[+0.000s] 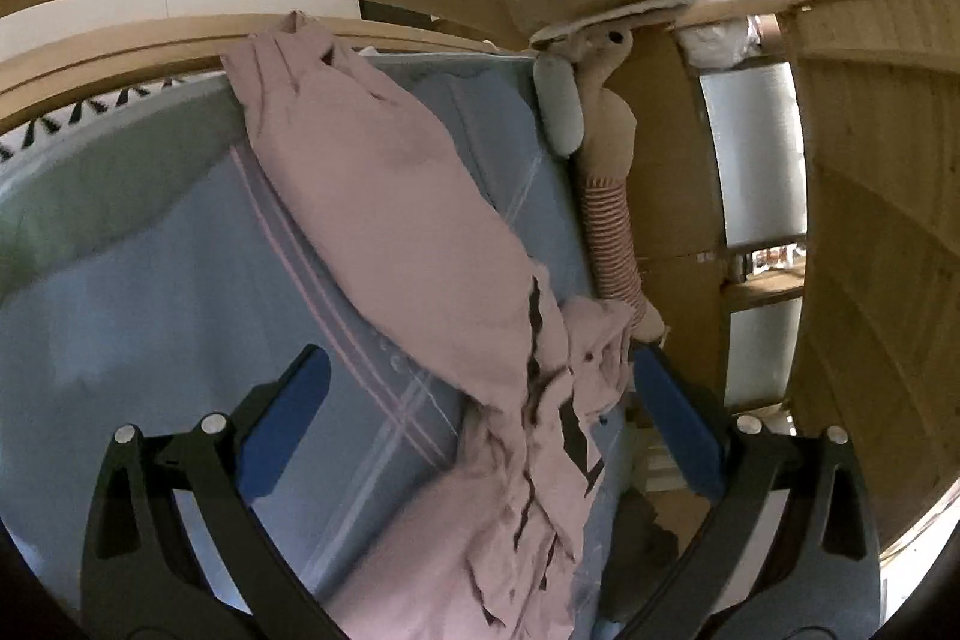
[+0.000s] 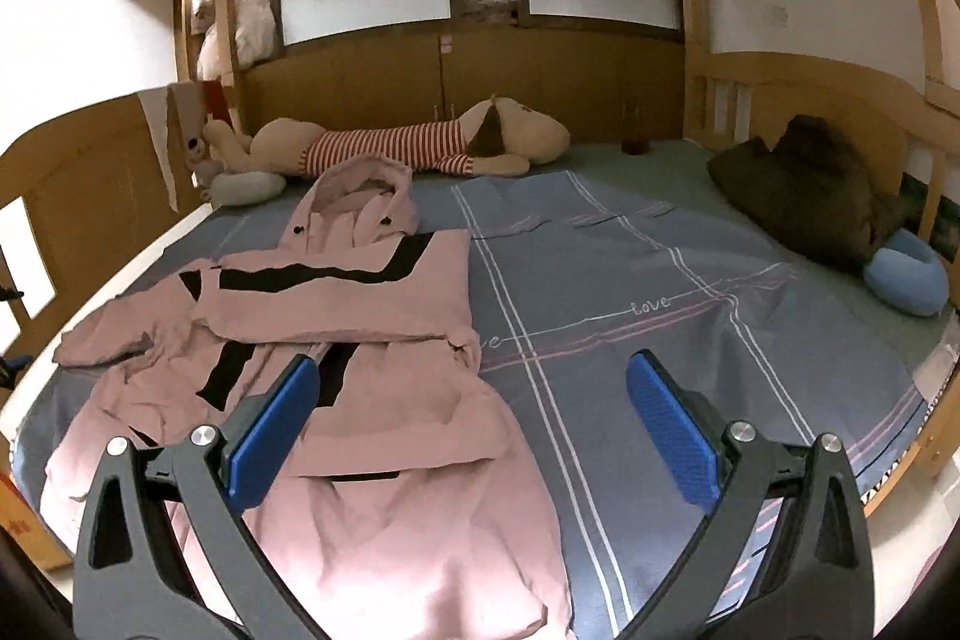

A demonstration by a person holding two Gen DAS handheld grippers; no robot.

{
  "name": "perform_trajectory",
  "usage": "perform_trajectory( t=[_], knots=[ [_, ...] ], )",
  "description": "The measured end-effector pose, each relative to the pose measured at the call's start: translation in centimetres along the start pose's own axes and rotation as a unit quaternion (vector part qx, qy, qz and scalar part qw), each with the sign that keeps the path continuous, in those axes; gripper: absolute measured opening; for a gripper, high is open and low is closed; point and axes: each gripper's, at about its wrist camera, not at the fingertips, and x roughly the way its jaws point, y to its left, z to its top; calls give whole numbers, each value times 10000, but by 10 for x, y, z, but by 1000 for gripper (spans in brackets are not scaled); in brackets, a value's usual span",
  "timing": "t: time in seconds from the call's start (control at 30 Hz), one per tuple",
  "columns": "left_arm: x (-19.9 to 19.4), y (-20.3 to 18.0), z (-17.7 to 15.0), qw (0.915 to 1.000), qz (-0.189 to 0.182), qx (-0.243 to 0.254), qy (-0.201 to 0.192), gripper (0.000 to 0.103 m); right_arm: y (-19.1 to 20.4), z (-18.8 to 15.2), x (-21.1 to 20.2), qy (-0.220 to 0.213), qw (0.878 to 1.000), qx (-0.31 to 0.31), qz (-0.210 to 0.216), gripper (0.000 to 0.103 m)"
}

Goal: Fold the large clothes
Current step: 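Move the left tool to the cuff of the other sleeve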

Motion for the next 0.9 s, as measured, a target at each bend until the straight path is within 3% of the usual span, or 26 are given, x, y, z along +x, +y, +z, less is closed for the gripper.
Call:
perform_trajectory(
  t=[0.23,0.33,0.47,0.63,0.9],
  knots=[
    [36,70,20,9966,-384,-718,-104,101,-3,1,4,10,10000,69,43,102],
    [49,85,27,9957,-480,-773,-170,100,-4,0,5,36,10000,54,20,102],
    [62,77,38,9947,-744,-616,-347,99,-3,-1,9,80,10000,16,-35,102],
    [87,66,51,9972,-546,-381,-337,99,0,-2,17,153,9998,-64,-120,102],
    [90,69,69,9936,-485,-647,-789,99,4,-6,29,254,9990,-188,-317,102]
  ],
)
